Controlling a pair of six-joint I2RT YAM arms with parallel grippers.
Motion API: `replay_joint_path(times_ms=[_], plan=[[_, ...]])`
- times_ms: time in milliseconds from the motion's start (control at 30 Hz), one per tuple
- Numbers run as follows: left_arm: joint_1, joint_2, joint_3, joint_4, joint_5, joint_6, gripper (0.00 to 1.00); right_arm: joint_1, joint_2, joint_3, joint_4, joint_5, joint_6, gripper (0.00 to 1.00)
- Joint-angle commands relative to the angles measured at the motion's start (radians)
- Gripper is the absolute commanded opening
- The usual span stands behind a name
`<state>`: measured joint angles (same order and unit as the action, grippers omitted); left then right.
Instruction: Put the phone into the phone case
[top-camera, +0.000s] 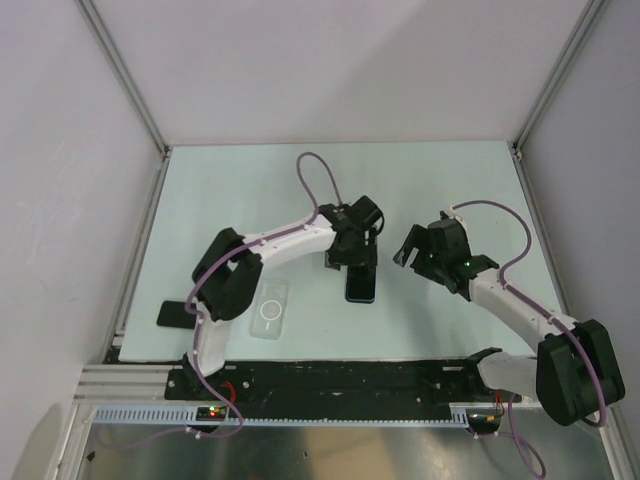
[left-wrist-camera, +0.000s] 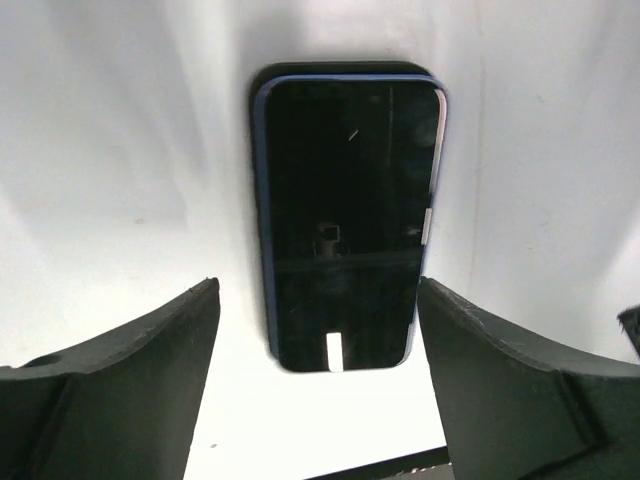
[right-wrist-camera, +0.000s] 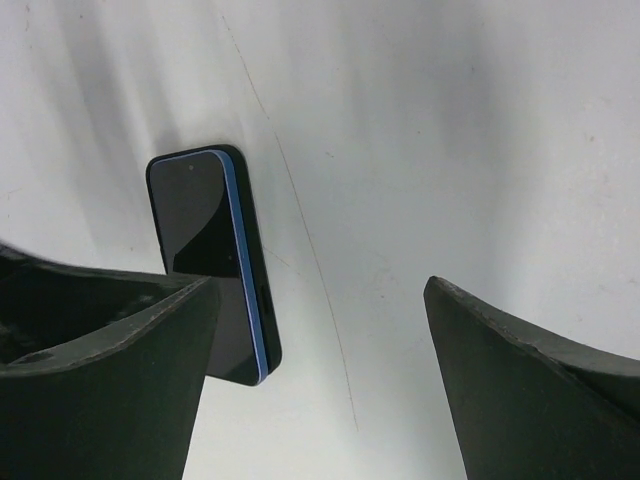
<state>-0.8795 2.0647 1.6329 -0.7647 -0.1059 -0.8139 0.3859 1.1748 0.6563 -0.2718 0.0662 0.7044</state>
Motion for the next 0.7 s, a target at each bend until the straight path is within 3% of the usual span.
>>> replay_joint_path(times_ms=[0,233,467,667], plan=[[0.071,-0.168,-0.074,0.004,-0.063,0.047,0.8,0.02,0.047,0.015,0.058,-0.037,-0.022,0.86],[0.125,-0.225,-0.181,0.022,-0.081,0.084,0.55,0.129,0.177,0.124,0.021,0.003,-0.037,0.68],[0.174,-0.226,-0.26,0.111,-0.015,0.095,0.31,0.152,0.274,0.192,-0.001,0.013,-0.044,0.28],[0.174,-0.167,-0.235,0.161,0.051,0.103,0.18,0.172,0.345,0.242,-0.02,0.027,-0.056,0.22]])
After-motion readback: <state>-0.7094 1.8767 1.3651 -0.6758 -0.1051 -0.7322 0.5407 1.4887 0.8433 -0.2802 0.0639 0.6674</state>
